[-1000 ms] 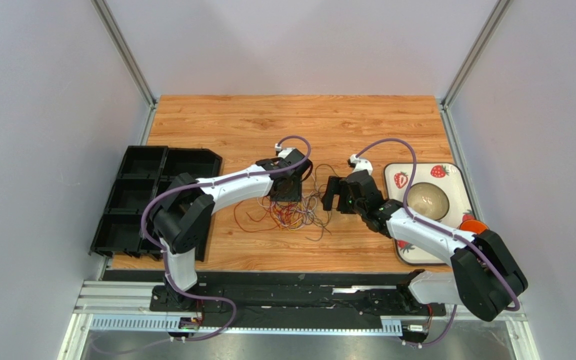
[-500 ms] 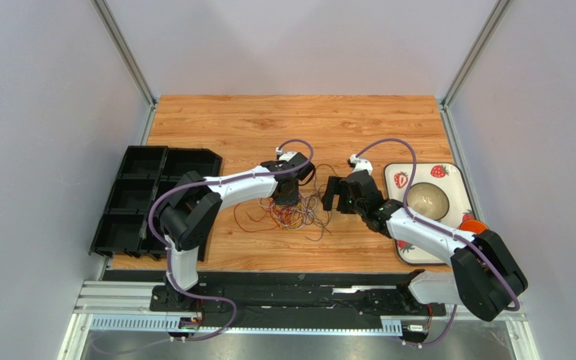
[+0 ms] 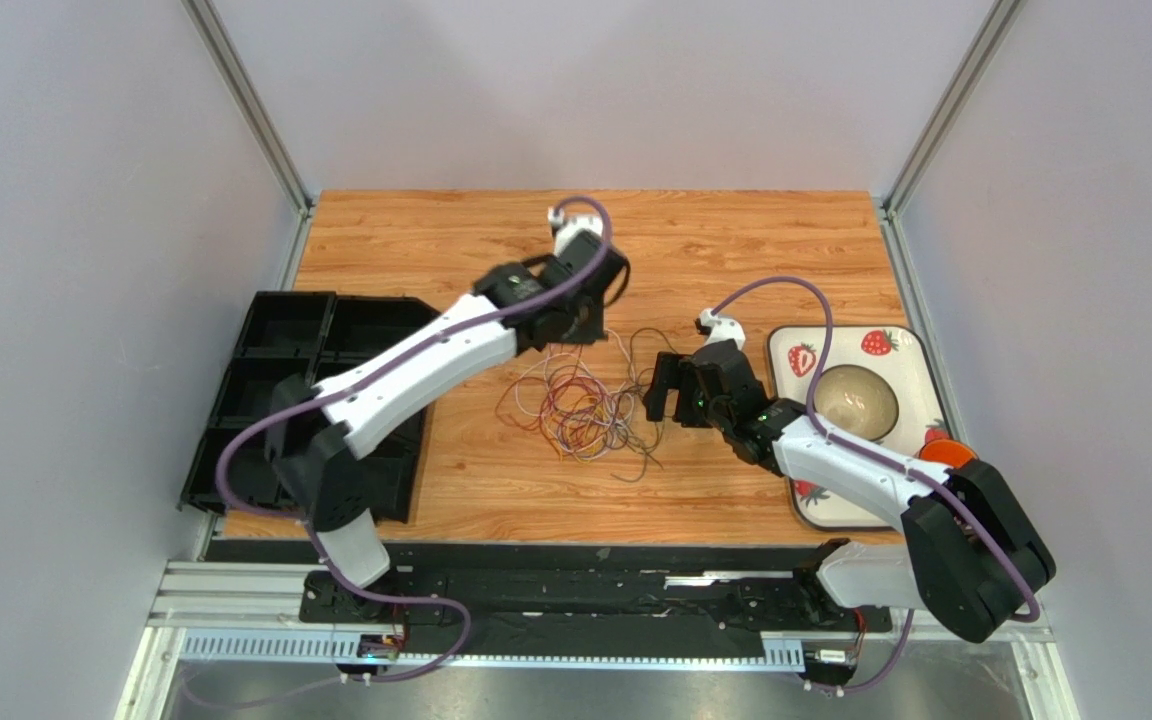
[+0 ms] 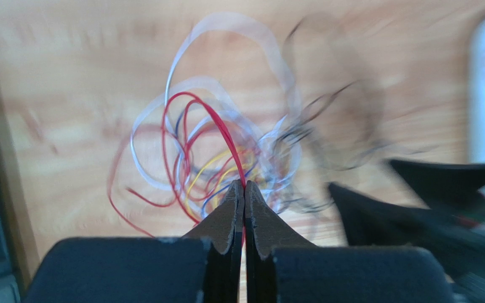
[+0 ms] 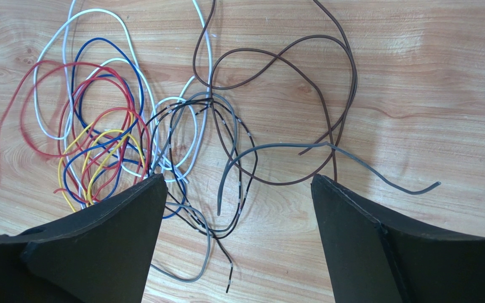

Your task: Untangle the cables

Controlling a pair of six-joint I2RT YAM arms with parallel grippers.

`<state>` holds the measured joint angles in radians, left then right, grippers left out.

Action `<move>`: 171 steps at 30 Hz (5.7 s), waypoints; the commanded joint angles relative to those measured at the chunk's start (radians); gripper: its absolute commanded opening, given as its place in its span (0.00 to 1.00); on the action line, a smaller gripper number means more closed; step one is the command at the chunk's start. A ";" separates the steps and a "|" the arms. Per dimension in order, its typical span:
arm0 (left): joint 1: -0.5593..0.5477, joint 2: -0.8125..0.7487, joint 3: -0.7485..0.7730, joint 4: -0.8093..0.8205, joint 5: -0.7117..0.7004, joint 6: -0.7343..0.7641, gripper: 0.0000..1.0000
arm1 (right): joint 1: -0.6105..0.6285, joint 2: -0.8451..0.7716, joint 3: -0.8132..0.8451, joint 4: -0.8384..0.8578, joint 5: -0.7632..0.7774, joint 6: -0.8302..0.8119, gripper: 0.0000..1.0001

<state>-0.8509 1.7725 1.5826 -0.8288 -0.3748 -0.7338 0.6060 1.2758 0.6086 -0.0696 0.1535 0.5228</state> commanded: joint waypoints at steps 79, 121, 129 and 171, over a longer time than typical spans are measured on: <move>-0.050 -0.584 -0.431 0.274 0.133 0.077 0.00 | 0.005 0.013 0.033 0.011 -0.002 -0.014 0.89; -0.020 -0.127 -0.458 0.186 -0.139 0.093 0.56 | 0.005 0.016 0.033 0.014 -0.011 -0.017 0.89; -0.017 -0.128 -0.490 0.218 -0.096 0.091 0.57 | 0.003 0.016 0.031 0.014 -0.009 -0.015 0.89; 0.084 -0.056 -0.638 0.401 0.077 0.120 0.21 | 0.005 0.022 0.036 0.013 -0.009 -0.017 0.89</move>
<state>-0.7986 1.6882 0.9642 -0.4343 -0.2966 -0.6094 0.6060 1.2972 0.6109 -0.0704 0.1459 0.5220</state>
